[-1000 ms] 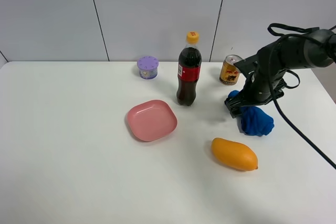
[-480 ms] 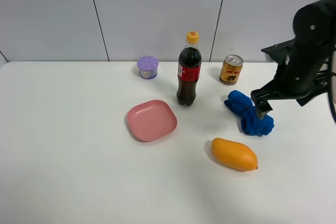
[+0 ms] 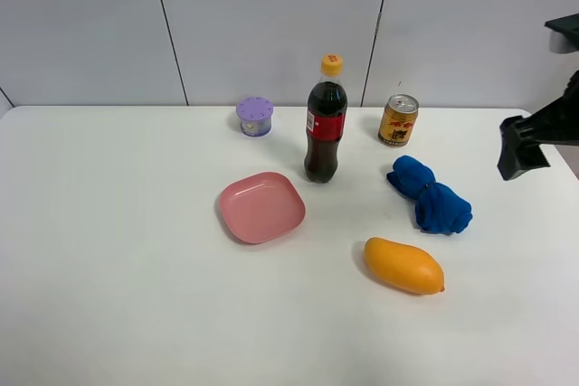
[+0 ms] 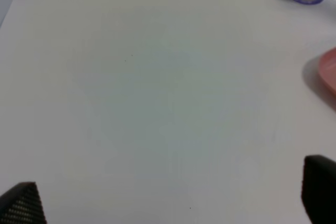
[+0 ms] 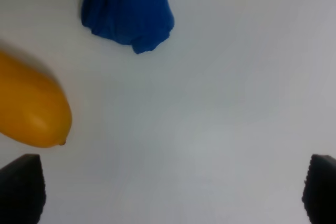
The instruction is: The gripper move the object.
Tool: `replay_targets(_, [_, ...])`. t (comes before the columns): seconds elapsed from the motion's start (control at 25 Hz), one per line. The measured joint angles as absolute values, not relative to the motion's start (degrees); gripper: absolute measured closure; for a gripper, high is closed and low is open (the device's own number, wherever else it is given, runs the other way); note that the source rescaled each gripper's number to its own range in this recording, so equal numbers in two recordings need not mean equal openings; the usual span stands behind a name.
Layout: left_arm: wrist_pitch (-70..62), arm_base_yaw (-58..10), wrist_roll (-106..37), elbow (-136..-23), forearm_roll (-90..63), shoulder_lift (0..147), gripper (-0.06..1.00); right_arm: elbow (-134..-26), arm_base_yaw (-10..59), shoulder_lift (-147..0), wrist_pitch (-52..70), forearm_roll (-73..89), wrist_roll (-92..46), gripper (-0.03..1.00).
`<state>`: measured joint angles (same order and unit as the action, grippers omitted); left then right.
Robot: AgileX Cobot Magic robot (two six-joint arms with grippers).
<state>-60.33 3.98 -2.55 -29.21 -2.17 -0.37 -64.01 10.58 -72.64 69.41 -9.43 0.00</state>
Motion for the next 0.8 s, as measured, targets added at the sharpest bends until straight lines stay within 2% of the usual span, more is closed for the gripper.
replay_targets(0.36, [-60.33,3.98,-2.55,-29.21,-2.17,-0.37,-0.06,-64.01,-3.46,-62.09,69.62,-7.55,-0.73,-0.03])
replay_targets(0.8, [-60.33,3.98,-2.55,-29.21,-2.17,-0.37,-0.06,-63.43,-3.8,-40.69,69.72,-5.53,3.73,-0.03])
